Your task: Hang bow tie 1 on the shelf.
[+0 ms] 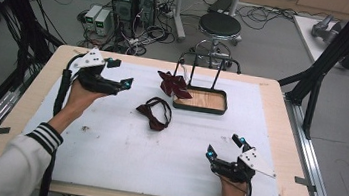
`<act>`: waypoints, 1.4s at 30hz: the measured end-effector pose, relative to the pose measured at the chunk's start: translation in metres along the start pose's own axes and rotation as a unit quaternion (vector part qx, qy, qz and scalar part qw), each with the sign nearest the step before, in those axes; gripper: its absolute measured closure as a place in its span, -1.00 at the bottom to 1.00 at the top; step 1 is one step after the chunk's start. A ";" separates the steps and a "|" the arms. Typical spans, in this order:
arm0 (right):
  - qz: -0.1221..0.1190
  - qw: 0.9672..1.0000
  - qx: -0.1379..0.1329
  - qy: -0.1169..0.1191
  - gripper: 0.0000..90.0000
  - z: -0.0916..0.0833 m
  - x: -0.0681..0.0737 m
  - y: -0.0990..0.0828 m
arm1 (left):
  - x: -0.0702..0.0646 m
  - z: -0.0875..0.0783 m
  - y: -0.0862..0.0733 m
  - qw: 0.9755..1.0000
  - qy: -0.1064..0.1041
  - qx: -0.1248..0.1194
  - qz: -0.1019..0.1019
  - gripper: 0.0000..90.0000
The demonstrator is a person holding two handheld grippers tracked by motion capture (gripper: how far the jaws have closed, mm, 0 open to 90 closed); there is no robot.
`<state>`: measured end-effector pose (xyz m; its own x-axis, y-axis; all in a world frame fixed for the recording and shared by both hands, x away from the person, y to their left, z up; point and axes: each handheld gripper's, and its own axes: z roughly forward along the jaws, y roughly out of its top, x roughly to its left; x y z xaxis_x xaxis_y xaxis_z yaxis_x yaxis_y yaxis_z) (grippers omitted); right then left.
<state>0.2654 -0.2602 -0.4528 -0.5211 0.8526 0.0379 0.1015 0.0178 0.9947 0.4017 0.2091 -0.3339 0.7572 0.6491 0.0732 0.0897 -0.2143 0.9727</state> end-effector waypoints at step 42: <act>0.006 1.000 0.000 -0.006 -0.91 0.000 0.000 0.000 | -0.042 -0.114 -0.105 0.992 0.094 -0.086 -0.017 -0.63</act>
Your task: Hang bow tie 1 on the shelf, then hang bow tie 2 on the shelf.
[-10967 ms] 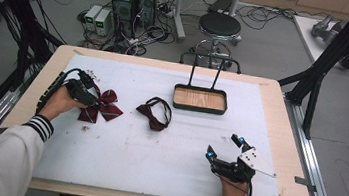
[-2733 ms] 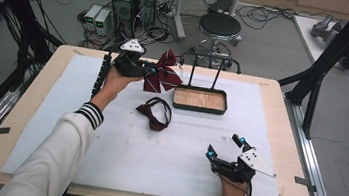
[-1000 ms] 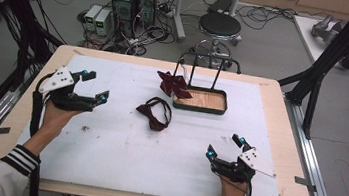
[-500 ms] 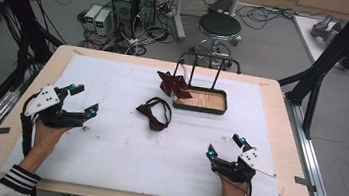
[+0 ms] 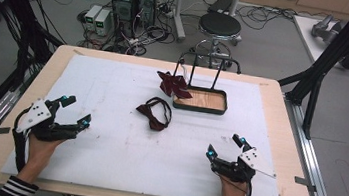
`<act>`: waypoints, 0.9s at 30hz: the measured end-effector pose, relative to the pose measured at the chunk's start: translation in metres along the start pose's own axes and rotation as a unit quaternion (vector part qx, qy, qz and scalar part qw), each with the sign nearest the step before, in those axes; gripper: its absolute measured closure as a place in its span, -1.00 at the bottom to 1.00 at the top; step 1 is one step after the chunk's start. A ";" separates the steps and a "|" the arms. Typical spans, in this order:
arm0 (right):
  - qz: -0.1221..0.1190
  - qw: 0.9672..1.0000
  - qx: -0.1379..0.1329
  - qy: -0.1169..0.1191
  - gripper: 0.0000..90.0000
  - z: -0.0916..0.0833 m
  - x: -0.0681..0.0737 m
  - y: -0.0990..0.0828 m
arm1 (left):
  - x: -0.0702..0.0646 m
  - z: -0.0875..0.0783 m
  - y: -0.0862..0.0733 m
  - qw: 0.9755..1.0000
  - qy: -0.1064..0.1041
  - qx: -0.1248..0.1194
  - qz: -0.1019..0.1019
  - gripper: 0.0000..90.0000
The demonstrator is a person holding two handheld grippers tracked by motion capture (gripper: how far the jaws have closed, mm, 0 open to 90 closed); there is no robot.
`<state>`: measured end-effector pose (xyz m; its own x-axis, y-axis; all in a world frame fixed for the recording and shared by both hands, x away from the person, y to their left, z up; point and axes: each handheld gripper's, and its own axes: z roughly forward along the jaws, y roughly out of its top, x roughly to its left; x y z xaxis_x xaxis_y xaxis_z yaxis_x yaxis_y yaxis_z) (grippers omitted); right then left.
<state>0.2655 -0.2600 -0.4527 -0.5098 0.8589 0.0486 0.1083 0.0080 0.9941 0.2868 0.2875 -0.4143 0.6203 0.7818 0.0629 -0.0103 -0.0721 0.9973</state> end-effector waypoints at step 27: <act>-0.008 1.000 0.006 -0.015 -0.91 -0.001 -0.001 0.027 | -0.004 0.001 -0.010 1.000 -0.005 0.008 0.003 -0.63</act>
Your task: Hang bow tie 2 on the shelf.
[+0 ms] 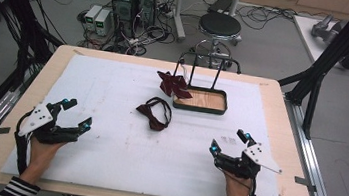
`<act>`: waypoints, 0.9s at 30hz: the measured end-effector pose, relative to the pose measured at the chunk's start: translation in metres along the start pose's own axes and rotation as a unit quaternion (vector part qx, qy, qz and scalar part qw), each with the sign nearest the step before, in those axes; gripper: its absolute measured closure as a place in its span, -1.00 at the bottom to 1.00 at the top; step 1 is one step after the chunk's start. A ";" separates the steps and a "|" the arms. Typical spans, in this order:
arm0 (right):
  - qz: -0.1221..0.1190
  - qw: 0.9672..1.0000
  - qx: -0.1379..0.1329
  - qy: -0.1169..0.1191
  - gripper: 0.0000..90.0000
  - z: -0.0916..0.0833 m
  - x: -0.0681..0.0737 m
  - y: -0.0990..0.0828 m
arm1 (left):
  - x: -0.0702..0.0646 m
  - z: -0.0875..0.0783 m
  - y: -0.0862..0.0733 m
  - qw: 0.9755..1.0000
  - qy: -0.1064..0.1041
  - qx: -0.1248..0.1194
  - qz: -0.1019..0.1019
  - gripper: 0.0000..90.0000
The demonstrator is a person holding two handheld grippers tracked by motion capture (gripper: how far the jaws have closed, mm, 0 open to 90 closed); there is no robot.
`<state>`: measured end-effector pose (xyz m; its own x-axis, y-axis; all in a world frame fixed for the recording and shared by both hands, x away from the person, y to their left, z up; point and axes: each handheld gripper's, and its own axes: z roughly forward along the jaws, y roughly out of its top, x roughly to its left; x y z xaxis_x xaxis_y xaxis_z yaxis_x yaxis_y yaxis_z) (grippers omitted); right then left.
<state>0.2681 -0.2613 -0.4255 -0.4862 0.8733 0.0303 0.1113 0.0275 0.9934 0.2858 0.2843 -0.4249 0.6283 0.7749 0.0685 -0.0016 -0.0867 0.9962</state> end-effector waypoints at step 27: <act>-0.060 0.981 0.140 0.119 -0.91 0.079 0.040 0.058 | 0.002 -0.001 -0.005 1.000 -0.002 0.002 -0.009 -0.63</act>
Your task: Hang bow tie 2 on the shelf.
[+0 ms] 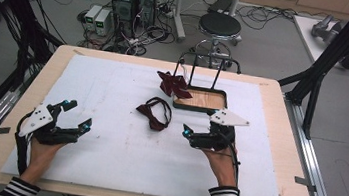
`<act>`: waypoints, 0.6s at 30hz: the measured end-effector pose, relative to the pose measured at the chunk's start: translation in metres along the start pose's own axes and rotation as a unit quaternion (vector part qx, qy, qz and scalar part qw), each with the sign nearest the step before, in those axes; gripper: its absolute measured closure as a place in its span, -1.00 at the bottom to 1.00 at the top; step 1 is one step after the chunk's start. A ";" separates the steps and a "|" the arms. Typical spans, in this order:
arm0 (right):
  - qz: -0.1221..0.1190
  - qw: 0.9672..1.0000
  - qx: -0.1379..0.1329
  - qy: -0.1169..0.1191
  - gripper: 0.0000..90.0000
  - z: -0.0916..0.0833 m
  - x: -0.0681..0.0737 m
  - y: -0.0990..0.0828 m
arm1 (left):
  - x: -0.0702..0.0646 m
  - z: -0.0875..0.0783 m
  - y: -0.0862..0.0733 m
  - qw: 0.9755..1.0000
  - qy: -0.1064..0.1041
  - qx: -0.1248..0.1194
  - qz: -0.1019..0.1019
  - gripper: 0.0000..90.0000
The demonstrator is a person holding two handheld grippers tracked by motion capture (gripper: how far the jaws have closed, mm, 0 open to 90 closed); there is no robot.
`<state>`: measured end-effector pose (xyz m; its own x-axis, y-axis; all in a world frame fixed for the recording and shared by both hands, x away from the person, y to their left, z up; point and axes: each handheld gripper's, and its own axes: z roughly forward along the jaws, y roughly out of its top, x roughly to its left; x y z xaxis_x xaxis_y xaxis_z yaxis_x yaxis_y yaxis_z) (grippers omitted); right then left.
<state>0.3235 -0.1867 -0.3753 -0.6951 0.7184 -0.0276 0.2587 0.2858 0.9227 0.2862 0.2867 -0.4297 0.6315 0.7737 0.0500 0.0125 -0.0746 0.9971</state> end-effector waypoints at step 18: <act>-0.038 0.995 0.061 0.065 -0.91 0.041 0.005 0.026 | 0.000 0.001 -0.001 1.000 -0.006 0.000 -0.006 -0.63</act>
<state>0.3544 -0.1489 -0.3670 -0.7944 0.6062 -0.0388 0.2757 0.4167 0.8662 0.2869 0.2867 -0.4308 0.6408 0.7668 0.0372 0.0198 -0.0649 0.9977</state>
